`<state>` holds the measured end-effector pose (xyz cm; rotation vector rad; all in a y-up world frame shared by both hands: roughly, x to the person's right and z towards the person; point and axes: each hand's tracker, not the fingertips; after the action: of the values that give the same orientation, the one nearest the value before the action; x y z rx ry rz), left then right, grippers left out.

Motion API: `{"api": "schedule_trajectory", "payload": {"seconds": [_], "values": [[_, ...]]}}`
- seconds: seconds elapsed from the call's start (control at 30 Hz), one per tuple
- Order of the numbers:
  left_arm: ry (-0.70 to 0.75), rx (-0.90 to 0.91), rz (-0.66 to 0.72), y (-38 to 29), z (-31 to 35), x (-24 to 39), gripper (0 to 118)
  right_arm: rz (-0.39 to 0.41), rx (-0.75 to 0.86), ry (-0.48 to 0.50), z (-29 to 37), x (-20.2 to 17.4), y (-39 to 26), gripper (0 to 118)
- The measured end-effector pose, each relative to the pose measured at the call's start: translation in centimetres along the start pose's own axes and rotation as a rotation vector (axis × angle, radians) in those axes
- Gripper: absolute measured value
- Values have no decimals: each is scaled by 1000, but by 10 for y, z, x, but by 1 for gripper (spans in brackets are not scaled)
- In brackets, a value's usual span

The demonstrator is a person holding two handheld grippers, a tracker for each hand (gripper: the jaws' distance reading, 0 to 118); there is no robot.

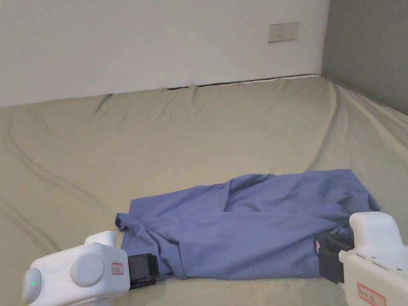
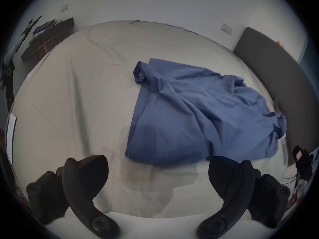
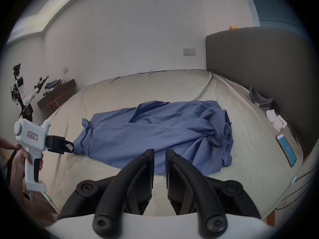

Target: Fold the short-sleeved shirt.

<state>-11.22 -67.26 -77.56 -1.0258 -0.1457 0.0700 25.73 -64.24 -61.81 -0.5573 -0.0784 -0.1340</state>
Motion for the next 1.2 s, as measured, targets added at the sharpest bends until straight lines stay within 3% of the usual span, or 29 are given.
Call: {"api": "schedule_trajectory", "payload": {"seconds": [0.23, 0.33, 0.4, 0.5, 0.53, 0.6, 0.67, 0.8, 0.83, 0.87, 0.9, 0.93, 1.07, 1.2], "values": [[47, -41, -44, 10, -41, 7, 115, -49, -46, 13, -15, 5, 0, 18], [98, -90, -153, 6, -48, 15, 95, -62, -74, 27, -17, 6, 1, 18], [21, -62, -219, 11, -35, 17, 76, -61, -84, 30, -15, 7, 1, 18], [59, -84, -306, 14, -36, 21, 69, -73, -88, 31, -13, 11, 0, 18], [75, -86, -337, 14, -32, 19, 54, -79, -93, 27, -12, 13, 1, 18], [-97, -84, -220, 16, -24, 18, 13, -71, -107, 23, -10, 18, 3, 18], [-117, -120, -199, 20, -27, 16, 12, -58, -104, -11, -8, 21, 5, 18], [-62, -120, -282, 20, -35, 18, 12, -84, -84, -37, -3, 33, 12, 21], [-26, -114, -322, 19, -34, 23, 12, -101, -77, -42, -3, 38, 14, 30], [-33, -121, -324, 19, -36, 26, 12, -116, -74, -46, -4, 43, 16, 50], [-24, -128, -339, 19, -37, 27, 12, -143, -78, -67, -7, 51, 18, 90], [-31, -124, -335, 18, -36, 26, 12, -168, -117, -102, -11, 59, 20, 108], [-48, -132, -279, 21, -38, 20, 12, -187, -213, -152, -35, 91, 24, 109], [-33, -125, -307, 17, -47, 24, 12, -115, -323, -197, -71, 103, 22, 109]]}}
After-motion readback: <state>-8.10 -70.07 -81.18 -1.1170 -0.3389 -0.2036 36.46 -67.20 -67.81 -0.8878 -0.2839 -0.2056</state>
